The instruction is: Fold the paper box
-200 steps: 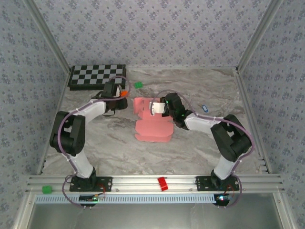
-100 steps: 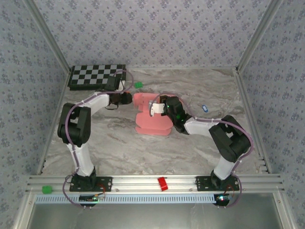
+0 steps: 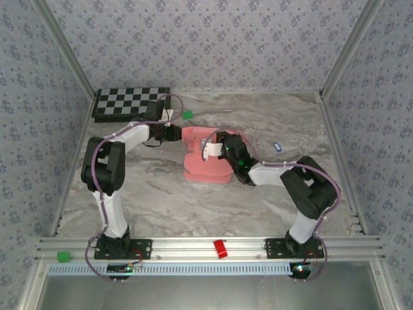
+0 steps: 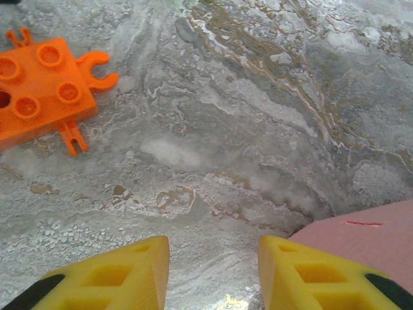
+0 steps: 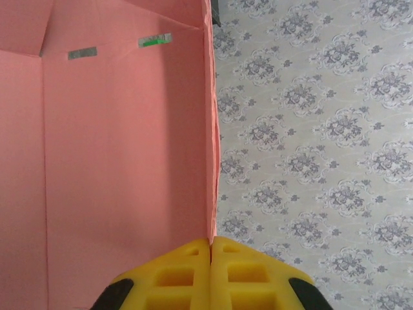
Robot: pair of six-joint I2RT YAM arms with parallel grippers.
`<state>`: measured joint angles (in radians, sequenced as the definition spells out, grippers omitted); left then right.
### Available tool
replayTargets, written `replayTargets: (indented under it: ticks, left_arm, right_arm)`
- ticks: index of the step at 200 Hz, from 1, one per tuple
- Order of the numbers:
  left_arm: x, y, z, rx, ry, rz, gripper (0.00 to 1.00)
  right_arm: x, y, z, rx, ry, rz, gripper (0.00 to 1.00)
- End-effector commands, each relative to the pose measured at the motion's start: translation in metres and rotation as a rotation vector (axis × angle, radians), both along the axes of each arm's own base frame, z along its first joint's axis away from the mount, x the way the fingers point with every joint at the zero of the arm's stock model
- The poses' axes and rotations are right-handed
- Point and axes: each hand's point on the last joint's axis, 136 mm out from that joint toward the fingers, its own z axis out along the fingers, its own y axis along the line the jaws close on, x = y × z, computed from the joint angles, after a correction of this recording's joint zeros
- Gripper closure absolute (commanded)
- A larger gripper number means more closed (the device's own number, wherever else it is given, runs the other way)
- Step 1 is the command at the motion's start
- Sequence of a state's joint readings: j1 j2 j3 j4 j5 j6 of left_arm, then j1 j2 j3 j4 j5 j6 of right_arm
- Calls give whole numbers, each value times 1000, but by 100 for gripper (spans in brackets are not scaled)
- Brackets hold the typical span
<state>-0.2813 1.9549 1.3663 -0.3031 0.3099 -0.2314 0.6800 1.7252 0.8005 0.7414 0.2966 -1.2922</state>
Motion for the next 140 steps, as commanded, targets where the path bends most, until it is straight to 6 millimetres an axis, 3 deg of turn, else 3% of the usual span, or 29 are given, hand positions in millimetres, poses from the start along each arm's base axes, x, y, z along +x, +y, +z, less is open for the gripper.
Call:
replayTargets:
  ticks: [1, 71, 140]
  left_arm:
    - [-1, -7, 8, -34, -24, -61, 60]
    - [-17, -18, 18, -107, -69, -188, 60]
    - [-36, -32, 33, -183, -178, -334, 59]
  right_arm:
    - [-1, 1, -5, -3, -28, -15, 100]
    - [-1, 0, -19, -18, -41, -32, 100]
    - [1, 1, -19, -17, -44, -36, 100]
